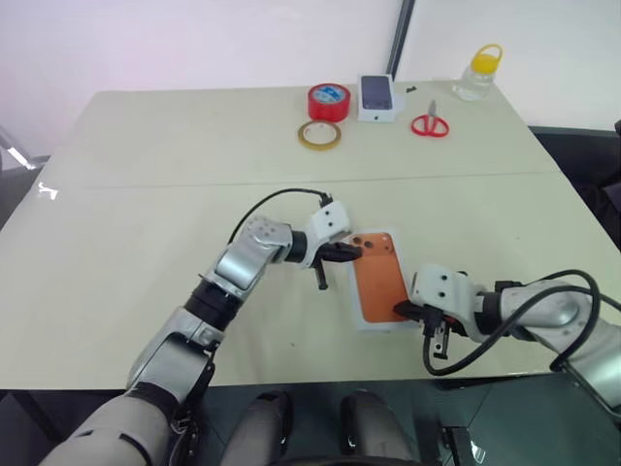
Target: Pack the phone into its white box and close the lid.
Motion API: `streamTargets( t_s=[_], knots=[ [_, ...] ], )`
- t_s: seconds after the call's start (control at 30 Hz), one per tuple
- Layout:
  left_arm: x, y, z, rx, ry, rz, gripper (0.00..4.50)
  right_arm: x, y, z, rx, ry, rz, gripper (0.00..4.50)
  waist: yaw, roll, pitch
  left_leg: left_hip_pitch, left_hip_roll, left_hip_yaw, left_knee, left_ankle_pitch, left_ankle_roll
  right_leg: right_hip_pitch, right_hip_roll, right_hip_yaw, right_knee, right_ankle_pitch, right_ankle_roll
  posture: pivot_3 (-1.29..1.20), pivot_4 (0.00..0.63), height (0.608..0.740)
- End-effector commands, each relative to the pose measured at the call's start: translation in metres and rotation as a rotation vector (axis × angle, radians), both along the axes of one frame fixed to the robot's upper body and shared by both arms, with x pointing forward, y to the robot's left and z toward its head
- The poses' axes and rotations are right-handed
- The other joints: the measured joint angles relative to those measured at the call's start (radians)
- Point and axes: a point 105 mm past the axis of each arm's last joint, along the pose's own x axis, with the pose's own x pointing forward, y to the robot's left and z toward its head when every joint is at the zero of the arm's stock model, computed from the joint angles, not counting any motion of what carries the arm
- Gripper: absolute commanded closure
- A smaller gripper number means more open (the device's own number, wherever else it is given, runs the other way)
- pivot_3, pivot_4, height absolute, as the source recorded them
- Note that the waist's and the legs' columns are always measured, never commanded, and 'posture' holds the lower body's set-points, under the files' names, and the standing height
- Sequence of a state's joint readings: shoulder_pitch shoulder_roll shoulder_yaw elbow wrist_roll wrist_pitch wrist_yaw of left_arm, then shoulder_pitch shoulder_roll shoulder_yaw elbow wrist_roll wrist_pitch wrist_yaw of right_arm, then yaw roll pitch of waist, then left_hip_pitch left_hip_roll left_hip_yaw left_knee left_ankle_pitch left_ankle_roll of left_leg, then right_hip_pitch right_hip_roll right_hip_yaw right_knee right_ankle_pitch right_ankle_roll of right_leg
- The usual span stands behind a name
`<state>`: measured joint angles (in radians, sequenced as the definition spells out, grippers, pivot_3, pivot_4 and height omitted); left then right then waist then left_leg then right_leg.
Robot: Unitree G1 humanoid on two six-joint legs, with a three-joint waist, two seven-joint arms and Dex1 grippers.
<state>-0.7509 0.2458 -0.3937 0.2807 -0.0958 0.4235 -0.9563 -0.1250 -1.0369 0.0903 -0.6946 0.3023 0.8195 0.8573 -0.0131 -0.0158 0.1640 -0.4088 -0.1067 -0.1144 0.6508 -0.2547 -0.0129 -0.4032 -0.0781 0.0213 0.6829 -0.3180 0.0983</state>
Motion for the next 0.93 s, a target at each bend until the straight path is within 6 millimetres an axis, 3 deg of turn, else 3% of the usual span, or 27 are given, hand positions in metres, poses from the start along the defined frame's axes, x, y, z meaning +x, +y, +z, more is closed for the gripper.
streamTargets(
  t_s=[0.03, 0.17, 0.27, 0.4, 0.47, 0.63, 0.93],
  knots=[
    [0.007, 0.033, 0.004, -0.01, -0.01, 0.1, 4.5, 0.018, -0.005, 0.027, 0.048, -0.141, -0.025, 4.46, -0.005, 0.0, 0.0, 0.0, 0.0, 0.0, 0.0, 0.0, 0.0, 0.0, 0.0, 0.0, 0.0, 0.0, 0.0, 0.0, 0.15, 0.74],
    [0.003, 0.088, 0.014, -0.053, -0.03, 0.227, 4.5, 0.038, -0.021, 0.049, 0.113, -0.228, -0.093, 4.46, -0.008, 0.0, 0.0, 0.001, 0.001, 0.0, -0.002, 0.0, -0.001, -0.002, 0.001, 0.001, 0.002, 0.0, 0.0, 0.0, 0.15, 0.74],
    [-0.006, 0.115, 0.022, -0.103, -0.029, 0.293, 4.5, 0.05, -0.03, 0.058, 0.165, -0.274, -0.143, 4.46, 0.004, 0.0, 0.0, 0.0, 0.001, 0.0, -0.001, 0.0, -0.001, -0.001, 0.0, 0.001, 0.001, 0.0, 0.0, 0.0, 0.15, 0.74],
    [-0.012, 0.164, 0.029, -0.144, -0.071, 0.484, 4.5, 0.079, -0.048, 0.07, 0.339, -0.298, -0.296, 4.46, 0.004, 0.0, 0.0, 0.0, 0.0, 0.0, 0.0, 0.0, -0.001, 0.0, -0.001, 0.001, -0.001, 0.0, 0.0, 0.0, 0.15, 0.74],
    [-0.011, 0.168, 0.033, -0.159, -0.092, 0.535, 4.5, 0.084, -0.055, 0.071, 0.397, -0.277, -0.321, 4.46, 0.007, 0.0, 0.0, 0.0, 0.0, 0.0, -0.001, 0.0, -0.001, 0.0, -0.001, 0.001, -0.001, 0.0, 0.0, 0.0, 0.15, 0.74],
    [-0.013, 0.205, 0.035, -0.201, -0.108, 0.708, 4.5, 0.09, -0.061, 0.064, 0.438, -0.247, -0.33, 4.46, 0.0, 0.0, 0.0, 0.0, 0.0, 0.0, -0.001, 0.0, -0.001, 0.0, -0.001, 0.0, -0.001, 0.0, 0.0, 0.0, 0.15, 0.74],
    [-0.019, 0.218, 0.02, -0.166, -0.099, 0.802, 4.5, 0.095, -0.065, 0.057, 0.472, -0.226, -0.315, 4.46, 0.001, 0.0, 0.0, 0.0, 0.0, 0.0, -0.001, 0.0, -0.001, -0.001, -0.001, 0.001, 0.001, 0.0, 0.0, 0.0, 0.15, 0.74]
  ],
)
